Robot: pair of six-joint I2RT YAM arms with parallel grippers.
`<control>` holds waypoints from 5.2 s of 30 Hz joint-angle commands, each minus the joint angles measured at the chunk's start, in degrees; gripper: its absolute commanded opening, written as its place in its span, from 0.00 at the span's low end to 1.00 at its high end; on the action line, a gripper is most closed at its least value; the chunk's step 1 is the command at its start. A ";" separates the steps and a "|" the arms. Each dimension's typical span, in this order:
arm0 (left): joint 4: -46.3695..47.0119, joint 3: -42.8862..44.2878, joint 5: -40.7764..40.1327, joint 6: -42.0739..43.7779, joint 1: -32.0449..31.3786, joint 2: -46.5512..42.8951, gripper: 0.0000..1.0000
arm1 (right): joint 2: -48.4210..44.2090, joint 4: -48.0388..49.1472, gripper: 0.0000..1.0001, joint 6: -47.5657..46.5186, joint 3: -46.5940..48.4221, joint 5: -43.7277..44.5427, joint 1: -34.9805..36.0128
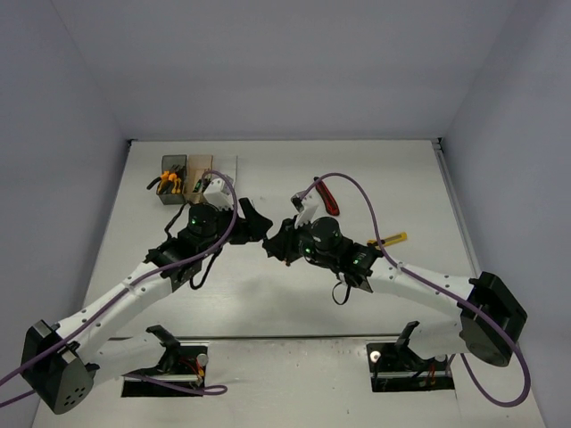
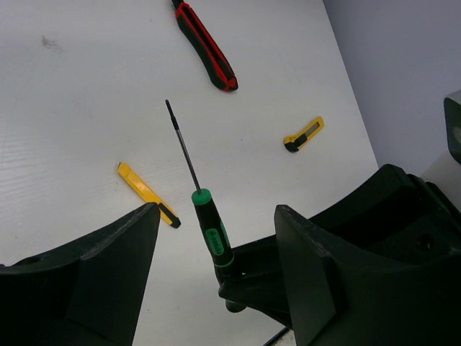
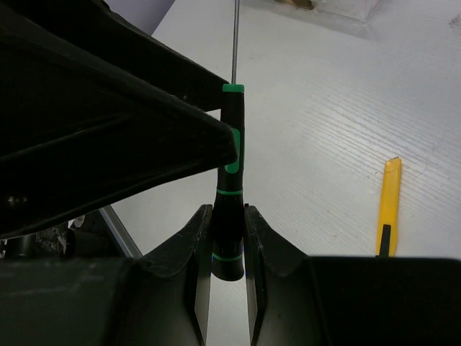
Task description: Sort the tools into containers
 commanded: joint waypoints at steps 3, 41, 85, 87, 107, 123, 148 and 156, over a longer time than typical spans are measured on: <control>4.05 3.82 -5.01 -0.85 -1.45 2.67 0.52 | -2.52 7.22 0.00 0.77 -0.03 -1.11 0.30; -30.91 69.50 -7.29 35.37 32.84 58.74 0.00 | -7.79 -12.94 0.58 -8.16 -4.18 6.52 -5.57; -31.75 30.43 -21.16 -12.86 -7.47 37.95 0.78 | -20.24 -19.47 0.59 -6.67 -9.77 10.78 -13.76; -31.68 30.90 -21.37 -14.23 -7.82 40.67 0.73 | -22.71 -19.89 0.59 -6.24 -10.84 10.43 -13.76; -31.75 33.34 -20.05 -18.88 -8.87 50.50 0.39 | -28.89 -21.63 0.59 -5.24 -15.33 10.49 -13.87; -34.33 36.87 -22.63 2.07 0.44 42.00 0.02 | -28.62 -21.81 0.59 -5.21 -15.05 12.80 -13.94; -44.11 82.74 -9.85 37.66 23.21 70.23 0.21 | -25.17 -25.86 0.59 1.02 -10.30 19.10 -14.65; -40.93 78.51 -8.80 35.06 22.97 61.16 0.59 | -20.19 -28.46 0.68 7.11 -8.16 25.46 -16.76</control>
